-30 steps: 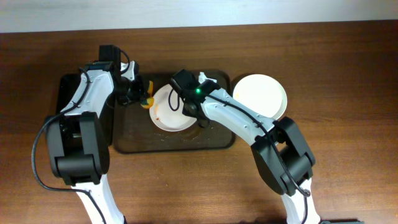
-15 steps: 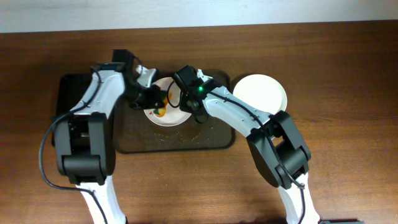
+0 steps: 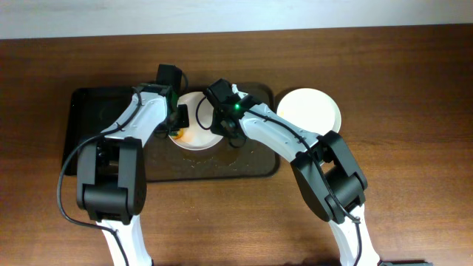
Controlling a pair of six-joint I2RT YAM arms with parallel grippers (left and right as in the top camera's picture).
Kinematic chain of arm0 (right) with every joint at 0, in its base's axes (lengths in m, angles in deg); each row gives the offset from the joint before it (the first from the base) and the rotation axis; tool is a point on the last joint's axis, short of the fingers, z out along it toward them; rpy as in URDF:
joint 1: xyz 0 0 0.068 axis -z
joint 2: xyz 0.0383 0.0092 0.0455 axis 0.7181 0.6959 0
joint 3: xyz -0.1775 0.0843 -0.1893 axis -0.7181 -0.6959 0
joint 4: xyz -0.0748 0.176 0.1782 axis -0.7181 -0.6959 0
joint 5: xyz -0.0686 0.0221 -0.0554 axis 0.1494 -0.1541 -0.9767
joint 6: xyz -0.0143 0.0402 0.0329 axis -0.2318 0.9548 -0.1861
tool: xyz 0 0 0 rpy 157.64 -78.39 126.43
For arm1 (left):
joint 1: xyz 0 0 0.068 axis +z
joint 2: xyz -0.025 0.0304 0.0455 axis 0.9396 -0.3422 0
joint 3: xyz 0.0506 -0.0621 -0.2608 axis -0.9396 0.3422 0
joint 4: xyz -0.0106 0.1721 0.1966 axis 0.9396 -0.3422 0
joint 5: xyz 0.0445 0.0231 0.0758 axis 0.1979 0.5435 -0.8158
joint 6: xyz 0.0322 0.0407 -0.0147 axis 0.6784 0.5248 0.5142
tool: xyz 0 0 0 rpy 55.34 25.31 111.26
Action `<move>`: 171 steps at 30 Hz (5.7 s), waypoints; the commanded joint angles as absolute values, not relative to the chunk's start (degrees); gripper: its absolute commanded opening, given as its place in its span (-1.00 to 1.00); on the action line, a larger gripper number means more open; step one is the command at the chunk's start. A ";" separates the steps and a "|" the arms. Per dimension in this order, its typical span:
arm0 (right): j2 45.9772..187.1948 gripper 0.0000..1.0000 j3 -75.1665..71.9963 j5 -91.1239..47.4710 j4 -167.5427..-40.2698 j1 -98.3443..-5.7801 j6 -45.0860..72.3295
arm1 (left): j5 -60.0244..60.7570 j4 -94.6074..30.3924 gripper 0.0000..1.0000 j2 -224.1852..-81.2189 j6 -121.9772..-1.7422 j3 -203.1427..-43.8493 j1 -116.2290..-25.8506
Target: Clean dirty plates on tray and stack at the side
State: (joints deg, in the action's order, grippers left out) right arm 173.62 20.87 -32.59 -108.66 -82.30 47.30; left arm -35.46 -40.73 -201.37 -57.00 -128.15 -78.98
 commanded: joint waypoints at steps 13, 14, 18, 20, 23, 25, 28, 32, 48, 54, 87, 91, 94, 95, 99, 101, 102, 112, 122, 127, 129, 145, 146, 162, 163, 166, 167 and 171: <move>175.44 -0.92 21.18 -33.29 -110.91 -81.82 46.01 | -49.97 -25.15 -0.99 -200.97 -60.52 -136.11 -80.06; 175.44 -0.92 21.18 -33.29 -110.89 -81.82 46.01 | -49.12 -29.47 -0.99 -199.07 -60.52 -138.29 -80.06; 175.37 -0.92 21.22 -33.05 -110.78 -81.82 45.49 | -48.13 -42.78 -0.99 -193.37 -60.54 -142.29 -80.06; 173.03 -0.92 21.27 -32.85 -111.41 -81.51 42.76 | -44.55 -46.98 -0.99 -193.41 -60.56 -141.97 -79.99; 166.04 -0.92 21.27 -35.50 -113.80 -81.12 35.24 | -40.75 -47.88 -0.99 -193.91 -60.56 -139.78 -80.01; 160.33 -0.92 21.27 -43.37 -117.97 -81.12 33.90 | -40.05 -47.79 -0.99 -193.98 -60.56 -138.45 -80.01; 152.53 -0.92 21.24 -57.60 -124.00 -81.65 30.85 | -40.07 -47.42 -0.99 -193.98 -60.54 -137.40 -79.99; 150.65 -0.92 21.22 -83.47 -128.90 -85.89 29.97 | -40.05 -45.67 -0.99 -193.98 -60.56 -137.40 -79.90; 163.09 -0.35 21.18 -28.24 -128.42 -70.43 34.65 | -41.16 -45.28 -0.99 -193.98 -60.54 -137.40 -79.66; 164.35 0.00 21.18 -27.45 -128.16 -72.64 34.50 | -41.12 -45.34 -0.99 -194.00 -60.52 -137.40 -79.51; 169.69 -0.02 20.59 -35.24 -126.71 -72.79 38.15 | -40.94 -46.02 -0.99 -194.00 -60.52 -137.40 -79.51; 172.40 -0.04 20.59 -31.02 -124.35 -72.64 38.10 | -40.94 -46.24 -0.99 -194.00 -60.52 -137.40 -79.51; 172.83 -0.05 20.59 -28.98 -124.05 -71.64 38.12 | -40.94 -46.30 -0.99 -194.00 -60.52 -137.40 -79.51; 172.90 -0.05 20.59 -28.81 -124.05 -71.46 38.12 | -40.94 -46.35 -0.99 -194.00 -60.52 -137.40 -79.51; 173.23 -0.32 20.59 -26.93 -123.72 -71.39 38.12 | -40.94 -46.37 -0.99 -194.00 -60.52 -137.40 -79.51; 173.56 -0.32 20.59 -26.10 -123.61 -71.92 38.12 | -40.94 -46.37 -0.99 -194.00 -60.52 -137.40 -79.51; 173.67 -0.30 20.59 -25.97 -123.33 -72.31 38.12 | -40.94 -46.37 -1.00 -194.00 -60.54 -137.40 -79.51; 175.17 -0.43 20.35 -25.77 -121.82 -75.09 40.72 | -40.94 -46.41 -0.99 -194.00 -60.54 -137.40 -79.51; 167.06 -0.92 21.31 -33.57 -124.90 -74.13 34.45 | -40.94 -46.43 -0.99 -194.00 -60.54 -137.40 -79.51; 154.19 -0.92 21.31 -66.49 -130.15 -82.06 34.54 | -40.92 -46.30 -0.99 -194.00 -60.56 -137.40 -79.51; 152.29 -0.92 21.31 -80.81 -130.76 -87.31 34.69 | -40.94 -46.15 -0.99 -194.00 -60.54 -137.40 -79.51; 152.33 -0.92 21.20 -100.00 -140.61 -96.84 46.56 | -41.18 -45.54 -0.99 -194.00 -60.54 -137.40 -79.25; 152.33 -0.92 21.20 -98.18 -141.25 -96.84 47.50 | -41.14 -44.95 -0.99 -194.00 -60.56 -137.40 -79.18; 152.22 -0.92 21.22 -40.02 -135.13 -74.89 34.50 | -40.92 -43.77 -0.99 -194.00 -60.54 -137.40 -79.20; 152.22 -0.92 21.22 -37.40 -134.54 -72.29 32.97 | -40.92 -43.77 -0.99 -194.00 -60.56 -137.40 -79.20; 152.22 -0.92 21.20 -30.43 -134.43 -61.32 28.33 | -40.92 -43.79 -0.99 -194.00 -60.54 -137.40 -79.20; 152.25 -0.92 21.20 -30.27 -135.19 -58.26 28.13 | -40.94 -43.79 -0.99 -194.00 -60.54 -137.40 -79.20; 152.31 -0.92 20.35 -30.71 -136.62 -48.88 25.58 | -40.94 -43.77 -0.99 -194.00 -60.54 -137.40 -79.20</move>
State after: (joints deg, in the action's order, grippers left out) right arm 152.29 21.09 -32.37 -136.40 -53.08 28.29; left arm -40.72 -43.92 -193.94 -59.99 -137.88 -79.60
